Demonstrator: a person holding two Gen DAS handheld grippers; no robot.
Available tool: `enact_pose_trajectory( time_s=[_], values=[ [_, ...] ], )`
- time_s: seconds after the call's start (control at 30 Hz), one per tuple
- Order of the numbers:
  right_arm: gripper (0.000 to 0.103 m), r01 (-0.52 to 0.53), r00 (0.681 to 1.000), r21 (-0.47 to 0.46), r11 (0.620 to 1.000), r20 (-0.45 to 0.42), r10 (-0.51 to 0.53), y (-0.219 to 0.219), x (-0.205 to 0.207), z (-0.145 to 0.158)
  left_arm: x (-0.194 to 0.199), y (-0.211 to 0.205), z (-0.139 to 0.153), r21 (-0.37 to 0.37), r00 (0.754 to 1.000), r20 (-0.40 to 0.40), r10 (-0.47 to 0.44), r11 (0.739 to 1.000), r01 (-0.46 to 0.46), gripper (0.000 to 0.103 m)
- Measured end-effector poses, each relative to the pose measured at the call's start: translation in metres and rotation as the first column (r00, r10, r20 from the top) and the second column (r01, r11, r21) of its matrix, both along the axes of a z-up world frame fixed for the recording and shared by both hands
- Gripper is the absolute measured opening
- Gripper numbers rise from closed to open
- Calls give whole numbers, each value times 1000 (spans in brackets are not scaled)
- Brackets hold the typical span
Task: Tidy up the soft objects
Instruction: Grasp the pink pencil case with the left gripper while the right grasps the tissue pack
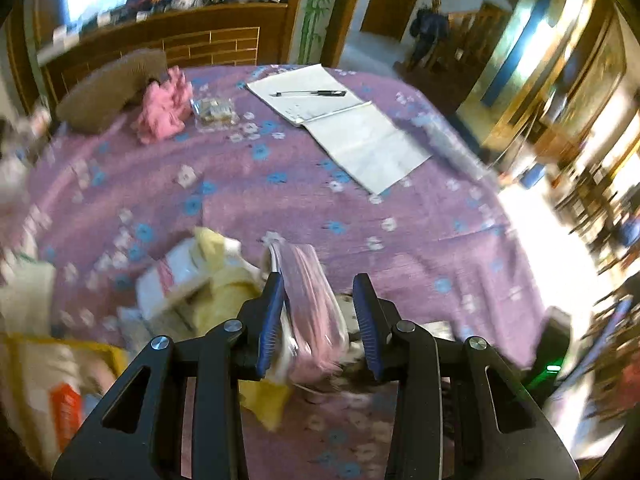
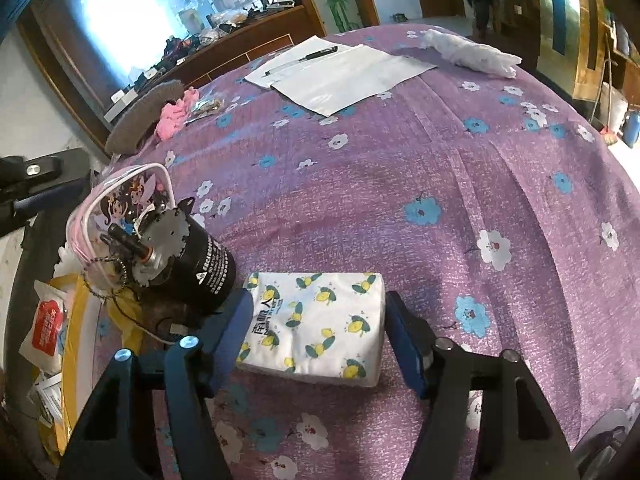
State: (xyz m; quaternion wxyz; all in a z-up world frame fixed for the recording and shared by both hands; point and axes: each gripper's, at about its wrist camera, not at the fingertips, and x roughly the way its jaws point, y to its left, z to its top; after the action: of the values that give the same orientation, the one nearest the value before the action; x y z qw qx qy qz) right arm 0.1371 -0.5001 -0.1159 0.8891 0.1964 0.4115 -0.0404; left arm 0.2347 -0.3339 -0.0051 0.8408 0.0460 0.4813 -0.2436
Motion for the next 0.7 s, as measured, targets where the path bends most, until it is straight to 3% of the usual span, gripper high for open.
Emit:
enact_pose_trajectory(
  time_s=[0.07,0.23,0.4,0.5,0.6,0.7],
  values=[
    [64,-2,1000,-11,1000,1,2,1,-1,0,8,-3,-12,68,1000,-9,21,997,-21,35],
    [57,-2,1000,-46,999,3,2,4,-1,2,5,2,-15,29,999,-42,-8,1000,10,35],
    [51,5,1000,-54,999,4,-5,3,-3,3,-3,-7,-14,102,999,-2,-44,994,44,35],
    [48,9,1000,-69,998,8,-9,5,-5,4,-3,-13,-21,143,998,25,-66,988,62,46],
    [43,17,1000,-73,997,18,-16,4,-7,6,-1,-12,-21,132,998,-2,-62,989,62,47],
    [43,17,1000,-72,997,18,-15,3,-6,5,-4,-10,-6,53,998,28,-58,997,56,47]
  ],
)
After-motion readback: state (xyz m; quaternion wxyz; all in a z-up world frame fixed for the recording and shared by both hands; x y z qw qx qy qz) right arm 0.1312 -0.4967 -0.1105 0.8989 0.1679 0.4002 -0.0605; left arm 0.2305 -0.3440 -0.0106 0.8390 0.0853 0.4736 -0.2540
